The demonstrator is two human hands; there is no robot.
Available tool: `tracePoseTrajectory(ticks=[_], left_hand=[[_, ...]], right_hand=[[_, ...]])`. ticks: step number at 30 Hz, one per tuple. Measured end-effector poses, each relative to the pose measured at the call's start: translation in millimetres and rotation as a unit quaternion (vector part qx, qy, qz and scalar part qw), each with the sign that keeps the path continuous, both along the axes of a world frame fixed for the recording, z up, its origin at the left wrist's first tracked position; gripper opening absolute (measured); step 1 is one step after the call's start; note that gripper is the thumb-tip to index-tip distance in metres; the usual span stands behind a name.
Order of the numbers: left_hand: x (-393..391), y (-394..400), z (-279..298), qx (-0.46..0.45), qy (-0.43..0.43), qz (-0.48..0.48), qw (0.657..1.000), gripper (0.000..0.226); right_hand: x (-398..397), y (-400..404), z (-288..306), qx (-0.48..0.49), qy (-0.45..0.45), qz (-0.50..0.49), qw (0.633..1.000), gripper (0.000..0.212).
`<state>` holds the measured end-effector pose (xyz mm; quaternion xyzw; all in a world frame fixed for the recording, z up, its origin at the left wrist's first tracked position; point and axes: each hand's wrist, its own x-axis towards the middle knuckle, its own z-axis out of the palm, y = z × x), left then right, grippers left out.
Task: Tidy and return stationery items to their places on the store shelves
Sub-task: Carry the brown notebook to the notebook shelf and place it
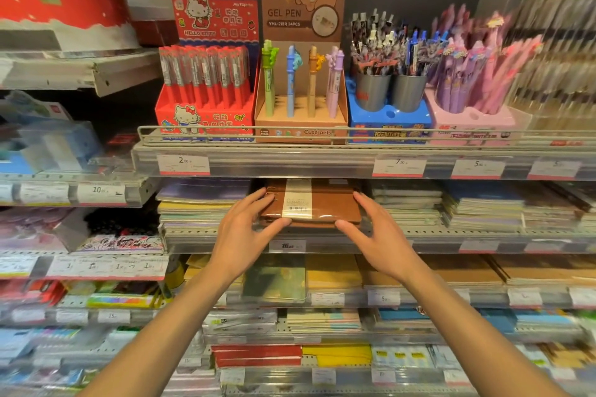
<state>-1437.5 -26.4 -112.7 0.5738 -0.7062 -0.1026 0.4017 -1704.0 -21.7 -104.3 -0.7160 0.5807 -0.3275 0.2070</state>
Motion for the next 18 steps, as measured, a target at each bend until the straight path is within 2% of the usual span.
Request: tracePoseTrajectory(ticks=[4,7,9,14,18], left_hand=[[-2,-9,-5,-0.006,-0.092,0.021,0.996,0.068],[3,-10,-13,-0.038,-0.128,0.023,0.991,0.065],[6,-11,-16,-0.046,-0.142,0.021,0.989,0.065],[-2,-24,-5,-0.060,-0.127,0.028,0.990,0.058],[-4,-34,-5,-0.054,-0.175,0.039,0.982,0.056]], right_hand=[[-1,-15,-8,-0.015,0.055,-0.007,0.998,0.080],[0,-15,-21,-0.040,0.098,-0.017,0.994,0.073],[0,-15,-27,-0.050,0.122,-0.020,0.991,0.073],[1,-36,-16,-0.102,0.117,-0.030,0.987,0.067],[4,-47,-21,-0.112,0.151,-0.057,0.981,0.066]])
